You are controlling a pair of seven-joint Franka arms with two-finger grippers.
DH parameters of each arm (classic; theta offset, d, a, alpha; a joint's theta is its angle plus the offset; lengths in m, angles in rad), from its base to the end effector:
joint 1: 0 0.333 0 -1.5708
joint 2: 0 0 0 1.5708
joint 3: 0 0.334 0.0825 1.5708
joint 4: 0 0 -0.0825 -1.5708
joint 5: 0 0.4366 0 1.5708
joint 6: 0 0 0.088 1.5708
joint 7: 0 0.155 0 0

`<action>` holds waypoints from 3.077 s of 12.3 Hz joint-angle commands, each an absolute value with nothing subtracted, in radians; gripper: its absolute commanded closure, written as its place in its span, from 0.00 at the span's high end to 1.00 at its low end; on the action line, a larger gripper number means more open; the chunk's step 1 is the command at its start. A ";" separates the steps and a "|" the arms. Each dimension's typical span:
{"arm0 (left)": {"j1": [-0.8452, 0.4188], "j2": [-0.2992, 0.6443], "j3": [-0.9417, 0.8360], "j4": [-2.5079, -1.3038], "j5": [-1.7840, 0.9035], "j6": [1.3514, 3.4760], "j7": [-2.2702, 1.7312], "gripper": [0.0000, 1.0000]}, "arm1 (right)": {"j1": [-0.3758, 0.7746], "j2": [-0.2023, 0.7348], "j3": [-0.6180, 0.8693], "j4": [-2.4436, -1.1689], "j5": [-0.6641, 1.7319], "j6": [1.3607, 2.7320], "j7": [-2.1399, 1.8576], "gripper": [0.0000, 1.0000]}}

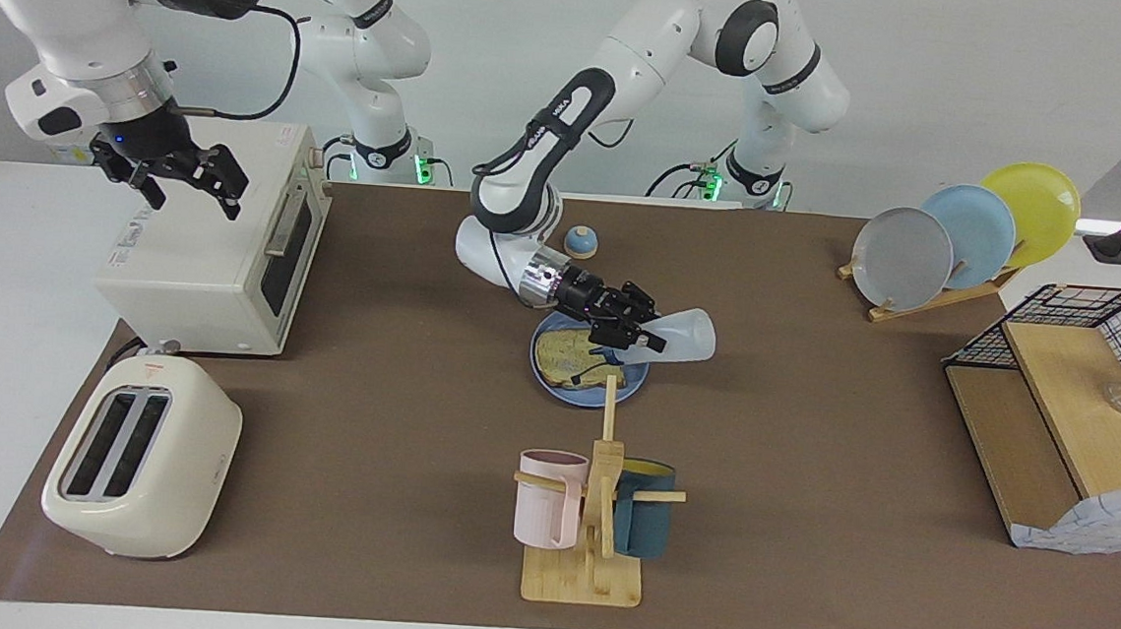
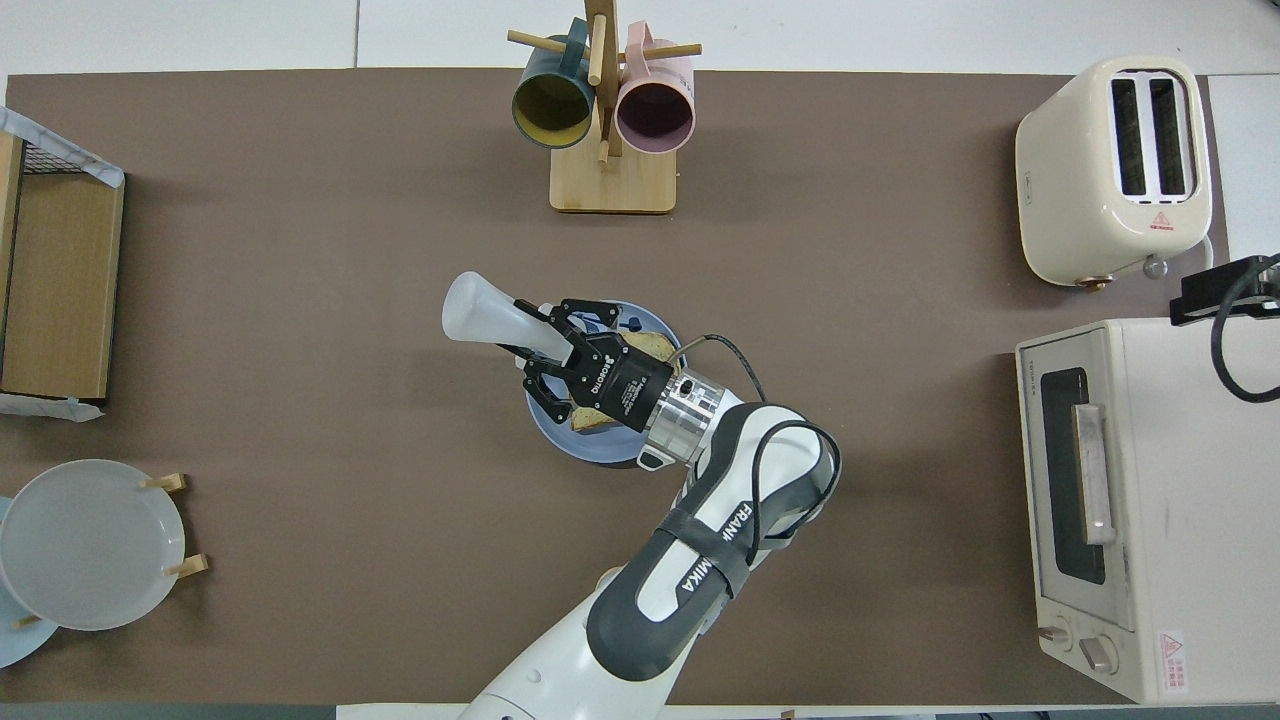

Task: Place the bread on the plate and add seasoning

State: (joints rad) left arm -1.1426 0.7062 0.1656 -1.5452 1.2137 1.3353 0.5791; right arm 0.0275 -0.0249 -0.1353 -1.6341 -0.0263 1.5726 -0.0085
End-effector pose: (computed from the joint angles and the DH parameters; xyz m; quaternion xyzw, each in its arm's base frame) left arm 0.4971 -0.4826 0.2676 -0.4191 0.5791 0.2291 0.6607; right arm 0.5919 -0.0690 0.5764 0.9985 -0.0493 -0.0190 0.0104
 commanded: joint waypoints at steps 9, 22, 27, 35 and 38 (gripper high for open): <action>-1.107 0.680 0.190 -1.638 1.310 1.381 0.592 0.00 | 0.005 -0.058 -0.127 -1.672 -0.023 1.580 -0.026 1.00; -1.069 0.686 0.192 -1.628 1.275 1.434 0.591 0.00 | 0.008 -0.058 -0.126 -1.669 -0.025 1.578 -0.026 1.00; -1.204 0.678 0.190 -1.618 1.203 1.385 0.592 0.00 | 0.011 -0.058 -0.126 -1.671 -0.025 1.578 -0.026 1.00; -1.028 0.503 0.193 -1.623 1.007 1.482 0.509 0.00 | 0.017 -0.061 -0.115 -1.672 -0.021 1.568 -0.026 1.00; -0.892 0.268 0.198 -1.620 0.707 1.599 0.325 0.00 | 0.018 -0.060 -0.115 -1.672 -0.020 1.568 -0.026 1.00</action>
